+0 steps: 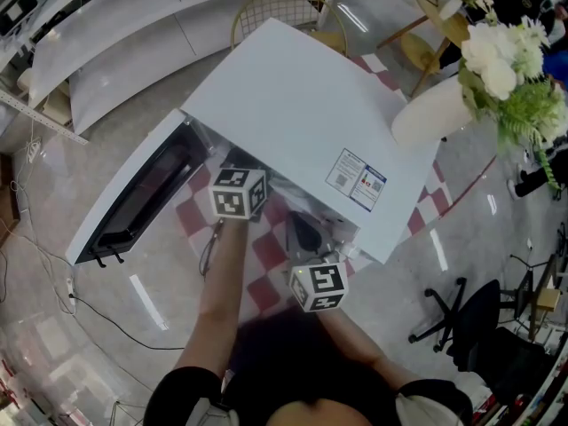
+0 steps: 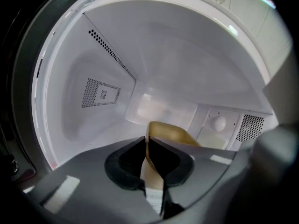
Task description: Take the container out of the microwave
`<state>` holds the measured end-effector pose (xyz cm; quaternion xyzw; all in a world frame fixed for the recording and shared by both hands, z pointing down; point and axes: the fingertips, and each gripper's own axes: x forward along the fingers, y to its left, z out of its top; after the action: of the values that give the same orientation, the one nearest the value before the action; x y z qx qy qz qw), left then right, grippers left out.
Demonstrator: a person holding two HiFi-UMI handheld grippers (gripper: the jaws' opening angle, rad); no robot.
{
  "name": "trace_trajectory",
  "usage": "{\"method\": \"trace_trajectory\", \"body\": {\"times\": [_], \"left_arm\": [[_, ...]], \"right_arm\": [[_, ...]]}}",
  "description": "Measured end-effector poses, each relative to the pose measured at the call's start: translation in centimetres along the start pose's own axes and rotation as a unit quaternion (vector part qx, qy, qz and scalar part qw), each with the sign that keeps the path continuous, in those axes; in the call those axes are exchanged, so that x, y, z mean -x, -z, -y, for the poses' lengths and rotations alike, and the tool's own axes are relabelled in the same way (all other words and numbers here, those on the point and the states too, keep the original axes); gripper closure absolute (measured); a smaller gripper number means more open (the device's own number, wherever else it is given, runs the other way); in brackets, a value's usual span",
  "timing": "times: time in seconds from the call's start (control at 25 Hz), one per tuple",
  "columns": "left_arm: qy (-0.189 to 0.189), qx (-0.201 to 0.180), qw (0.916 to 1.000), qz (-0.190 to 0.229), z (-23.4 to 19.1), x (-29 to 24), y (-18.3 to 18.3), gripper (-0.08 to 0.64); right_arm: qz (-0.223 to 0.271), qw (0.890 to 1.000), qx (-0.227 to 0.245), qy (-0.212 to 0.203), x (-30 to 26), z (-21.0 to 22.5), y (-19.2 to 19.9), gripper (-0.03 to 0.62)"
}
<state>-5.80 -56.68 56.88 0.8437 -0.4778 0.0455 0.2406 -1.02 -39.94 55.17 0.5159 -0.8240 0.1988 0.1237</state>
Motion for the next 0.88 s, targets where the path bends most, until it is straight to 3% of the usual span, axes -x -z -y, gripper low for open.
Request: {"method": "trace_trajectory", "body": {"times": [0.88], "left_arm": [[-0.02, 0.015, 0.9996, 0.009, -0.2, 1.9, 0.2, 0.532]], "right_arm": [[0.012, 1.0, -0.001, -0.007, 0.5, -0.6, -0.3, 0.592]]}}
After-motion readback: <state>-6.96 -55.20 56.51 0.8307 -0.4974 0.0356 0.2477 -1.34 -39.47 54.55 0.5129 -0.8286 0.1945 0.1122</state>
